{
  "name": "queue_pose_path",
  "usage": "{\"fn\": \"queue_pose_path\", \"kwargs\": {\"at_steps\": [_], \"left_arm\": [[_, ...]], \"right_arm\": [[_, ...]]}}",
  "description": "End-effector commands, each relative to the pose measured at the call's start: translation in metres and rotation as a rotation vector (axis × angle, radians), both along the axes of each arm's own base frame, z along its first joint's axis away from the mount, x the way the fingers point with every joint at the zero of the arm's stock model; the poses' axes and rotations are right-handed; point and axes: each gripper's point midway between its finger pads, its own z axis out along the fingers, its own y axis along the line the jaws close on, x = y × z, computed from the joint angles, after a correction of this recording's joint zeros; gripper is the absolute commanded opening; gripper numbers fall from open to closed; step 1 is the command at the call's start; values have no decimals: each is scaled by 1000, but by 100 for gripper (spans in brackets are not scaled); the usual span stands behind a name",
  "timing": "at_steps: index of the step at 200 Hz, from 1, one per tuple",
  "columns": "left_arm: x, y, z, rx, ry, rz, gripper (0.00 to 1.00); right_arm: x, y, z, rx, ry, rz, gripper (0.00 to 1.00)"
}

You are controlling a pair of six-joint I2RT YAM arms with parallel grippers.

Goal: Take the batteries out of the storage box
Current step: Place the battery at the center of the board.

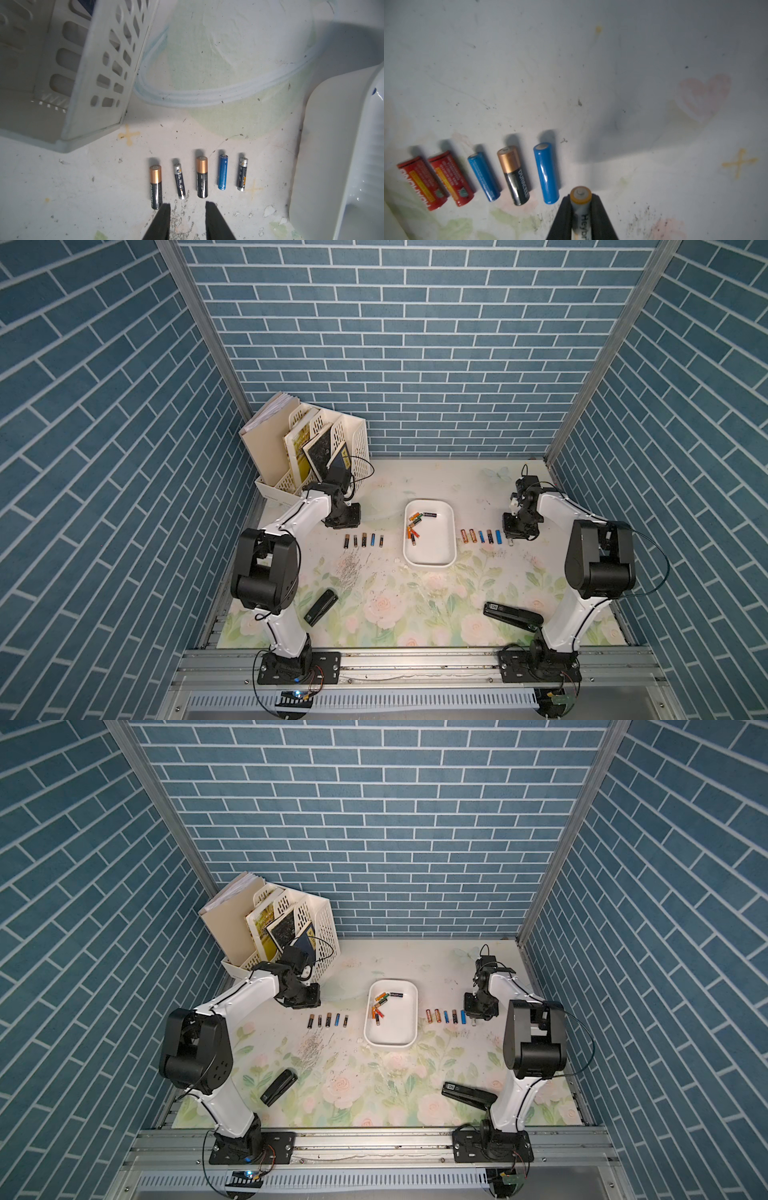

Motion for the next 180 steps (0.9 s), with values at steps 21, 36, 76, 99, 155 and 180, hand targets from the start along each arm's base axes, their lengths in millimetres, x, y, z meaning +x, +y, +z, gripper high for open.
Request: {"fn": "queue_pose_path", "kwargs": {"at_steps": [21, 36, 76, 99, 155, 180], "left_arm": [[-2, -2, -1, 7, 15, 0, 34], [-2, -2, 0, 7, 15, -1, 34], [-2, -2, 0, 8, 15, 1, 34], [-3, -2, -1, 10, 16, 2, 34], [-3, -2, 1, 11, 14, 0, 34], [-4, -1, 1, 14, 13, -1, 34]], "right_arm": [[13, -3, -5, -17, -3, 39, 13], [15, -3, -7, -18, 1, 42, 14], [19, -4, -13, -27, 15, 46, 14], [20, -3, -17, -21, 24, 49, 14], [22, -6, -23, -35, 45, 52, 15], [20, -6, -26, -34, 56, 54, 16]]}}
